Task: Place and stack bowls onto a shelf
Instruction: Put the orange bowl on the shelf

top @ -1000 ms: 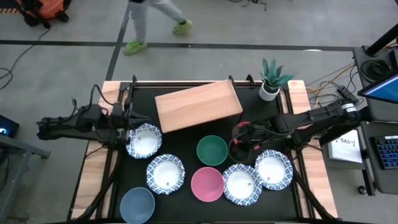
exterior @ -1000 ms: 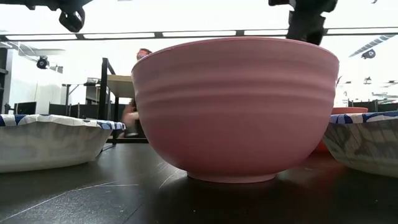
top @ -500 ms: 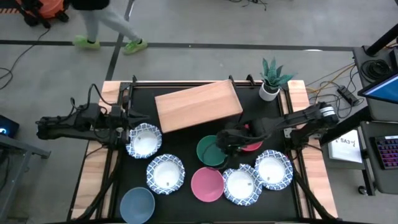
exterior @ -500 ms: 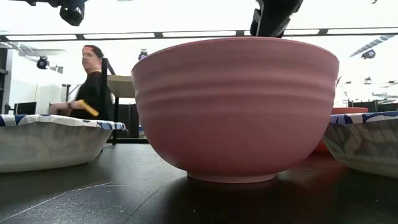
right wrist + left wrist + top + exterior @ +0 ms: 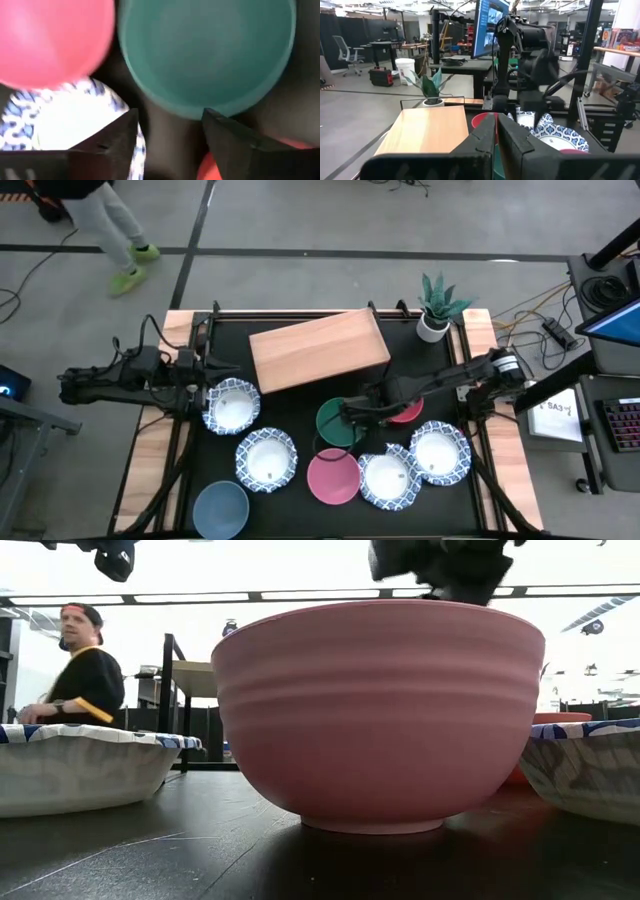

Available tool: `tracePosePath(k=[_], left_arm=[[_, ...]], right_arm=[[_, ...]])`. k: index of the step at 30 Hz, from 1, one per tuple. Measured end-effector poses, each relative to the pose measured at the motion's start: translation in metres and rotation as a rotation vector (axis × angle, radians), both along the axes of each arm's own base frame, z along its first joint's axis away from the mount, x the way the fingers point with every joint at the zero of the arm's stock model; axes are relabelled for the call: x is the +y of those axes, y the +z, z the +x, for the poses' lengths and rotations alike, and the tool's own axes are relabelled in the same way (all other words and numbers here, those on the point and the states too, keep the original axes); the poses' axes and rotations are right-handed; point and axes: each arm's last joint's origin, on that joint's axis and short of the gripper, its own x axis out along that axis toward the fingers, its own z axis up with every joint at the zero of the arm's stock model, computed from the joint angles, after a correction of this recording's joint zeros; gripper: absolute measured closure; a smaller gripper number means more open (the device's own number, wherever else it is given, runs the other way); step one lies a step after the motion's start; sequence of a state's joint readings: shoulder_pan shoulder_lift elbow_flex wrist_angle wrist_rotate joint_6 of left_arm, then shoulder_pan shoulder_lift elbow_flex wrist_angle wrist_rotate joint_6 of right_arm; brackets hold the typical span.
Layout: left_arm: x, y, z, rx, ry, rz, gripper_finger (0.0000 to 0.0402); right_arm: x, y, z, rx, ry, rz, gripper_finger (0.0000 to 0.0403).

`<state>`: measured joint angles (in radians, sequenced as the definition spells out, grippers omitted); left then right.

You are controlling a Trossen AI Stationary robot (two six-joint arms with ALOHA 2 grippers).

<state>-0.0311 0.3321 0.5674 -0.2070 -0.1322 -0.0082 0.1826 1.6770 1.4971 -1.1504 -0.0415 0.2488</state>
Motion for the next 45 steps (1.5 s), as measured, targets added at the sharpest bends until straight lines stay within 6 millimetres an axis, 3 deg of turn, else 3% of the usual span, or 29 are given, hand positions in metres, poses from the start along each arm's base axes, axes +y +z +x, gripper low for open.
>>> tracePosePath(k=[4, 8, 13, 22, 25, 28, 35, 45], left_arm=[[0.000, -0.001, 0.000, 0.007, 0.000, 0.000, 0.0402], [0.000, -0.002, 0.000, 0.011, 0.000, 0.000, 0.0402], [0.000, -0.002, 0.001, 0.017, 0.000, 0.001, 0.0402], [0.000, -0.002, 0.000, 0.016, -0.001, 0.001, 0.0402], [0.000, -0.002, 0.000, 0.015, -0.001, 0.000, 0.0402], [0.000, -0.002, 0.000, 0.015, -0.001, 0.000, 0.0402], [0.000, -0.002, 0.001, 0.016, -0.001, 0.003, 0.0402], [0.000, -0.002, 0.001, 0.016, -0.001, 0.004, 0.0402]], right_arm=[[-0.015, -0.002, -0.024, 0.184, -0.196, -0.127, 0.0164], [-0.018, -0.006, -0.032, 0.107, -0.260, -0.094, 0.0171], [-0.020, -0.029, -0.034, -0.001, -0.291, -0.084, 0.0182], [-0.026, -0.066, -0.046, 0.026, -0.348, -0.143, 0.0185], [-0.026, -0.071, -0.049, 0.042, -0.349, -0.146, 0.0205], [-0.026, -0.071, -0.049, 0.039, -0.354, -0.143, 0.0250], [-0.025, -0.059, -0.045, 0.034, -0.336, -0.117, 0.0383], [-0.021, 0.004, -0.037, 0.047, -0.313, -0.039, 0.0393]])
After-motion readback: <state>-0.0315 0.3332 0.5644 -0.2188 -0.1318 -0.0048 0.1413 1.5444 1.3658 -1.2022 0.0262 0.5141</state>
